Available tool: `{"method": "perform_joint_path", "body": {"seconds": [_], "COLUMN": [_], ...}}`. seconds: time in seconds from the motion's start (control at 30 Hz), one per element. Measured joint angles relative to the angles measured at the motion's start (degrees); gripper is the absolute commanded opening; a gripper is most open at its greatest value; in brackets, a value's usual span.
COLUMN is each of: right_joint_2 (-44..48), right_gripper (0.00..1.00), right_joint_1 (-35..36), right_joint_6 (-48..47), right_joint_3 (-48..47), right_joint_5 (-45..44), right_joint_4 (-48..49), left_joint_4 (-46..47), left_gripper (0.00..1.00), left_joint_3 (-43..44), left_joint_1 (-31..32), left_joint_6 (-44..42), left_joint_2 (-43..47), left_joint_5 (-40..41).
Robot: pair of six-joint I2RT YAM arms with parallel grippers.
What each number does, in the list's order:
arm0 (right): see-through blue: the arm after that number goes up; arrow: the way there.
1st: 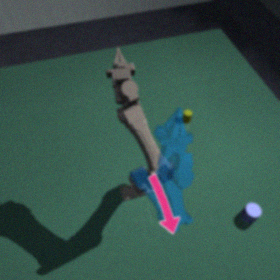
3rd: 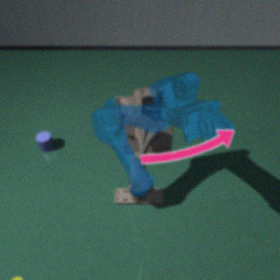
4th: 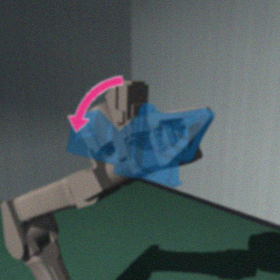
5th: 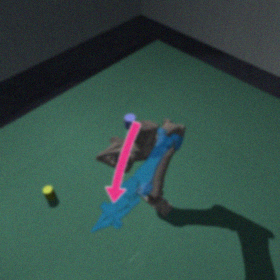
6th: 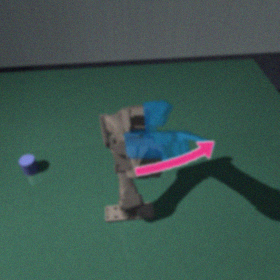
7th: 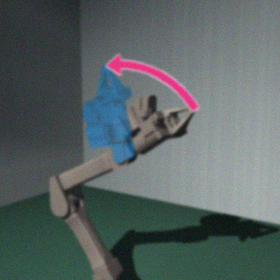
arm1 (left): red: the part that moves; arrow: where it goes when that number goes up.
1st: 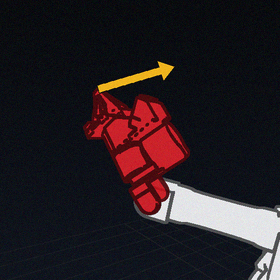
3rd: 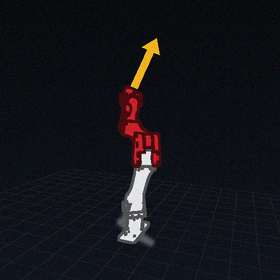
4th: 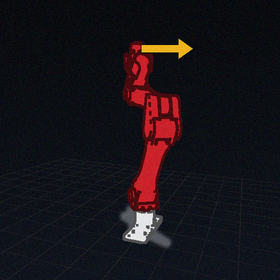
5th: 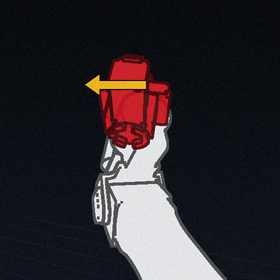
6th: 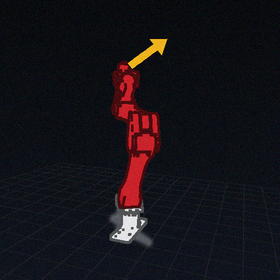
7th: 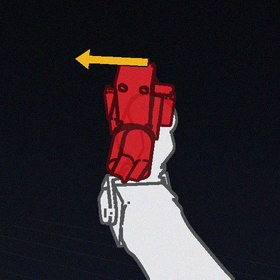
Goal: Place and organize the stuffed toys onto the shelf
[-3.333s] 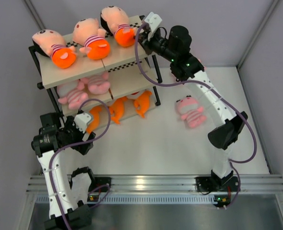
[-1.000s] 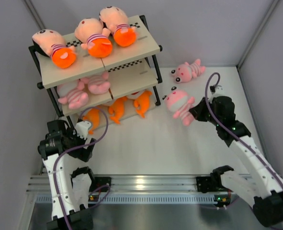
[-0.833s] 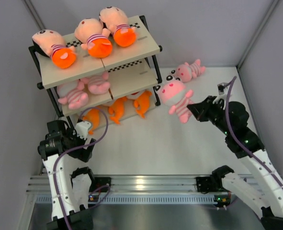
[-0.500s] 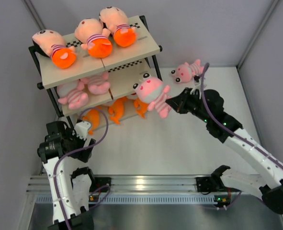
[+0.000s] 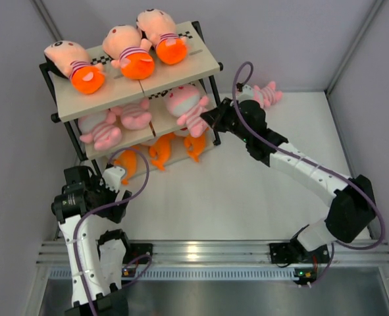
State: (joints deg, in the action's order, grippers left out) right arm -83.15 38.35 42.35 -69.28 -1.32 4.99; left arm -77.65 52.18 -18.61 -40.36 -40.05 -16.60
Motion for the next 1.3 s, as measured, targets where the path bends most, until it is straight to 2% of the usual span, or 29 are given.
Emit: {"method": "perform_joint_path", "body": {"seconds": [0.23, 0.73, 0.8, 0.83, 0.9, 0.93, 1.03, 1.13, 1.3], "right_joint_2": [-10.56, -20.76, -21.18, -21.53, -21.97, -22.03, -22.03, -22.01, -19.93], "right_gripper": [0.00, 0.00, 0.06, 0.15, 0.26, 0.38, 0.54, 0.63, 0.70], "right_joint_1": [2.91, 8.28, 8.90, 9.20, 9.70, 9.92, 10.12, 10.14, 10.14], "right_joint_6": [3.78, 10.58, 10.84, 10.88, 11.08, 11.10, 11.06, 10.38, 6.69], "right_joint_3": [-8.52, -15.28, -15.80, -16.39, -17.07, -17.11, -17.09, -16.96, -15.69], "right_joint_5": [-1.25, -10.51, -12.11, -12.63, -13.53, -13.92, -14.64, -15.04, -14.91], "right_joint_4": [3.43, 10.10, 10.21, 10.10, 10.05, 10.10, 10.01, 10.03, 8.61], "left_joint_4": [0.00, 0.00, -0.02, 0.00, 0.00, -0.02, 0.00, 0.00, -0.02], "left_gripper": [0.98, 0.97, 0.97, 0.97, 0.97, 0.97, 0.97, 0.97, 0.97], "left_joint_3": [0.00, -0.02, -0.22, -0.33, -0.52, -0.59, -0.76, -0.94, -1.11], "left_joint_1": [0.52, 0.94, 1.05, 1.11, 1.18, 1.25, 1.51, 1.60, 1.81], "left_joint_6": [0.00, 0.00, 0.00, 0.00, 0.00, 0.00, 0.00, 0.00, 0.00], "left_joint_2": [-0.48, -0.72, -0.70, -0.70, -0.70, -0.70, -0.68, -0.68, -0.55], "left_joint_5": [0.02, 0.02, 0.02, 0.02, 0.02, 0.02, 0.02, 0.04, 0.02]}}
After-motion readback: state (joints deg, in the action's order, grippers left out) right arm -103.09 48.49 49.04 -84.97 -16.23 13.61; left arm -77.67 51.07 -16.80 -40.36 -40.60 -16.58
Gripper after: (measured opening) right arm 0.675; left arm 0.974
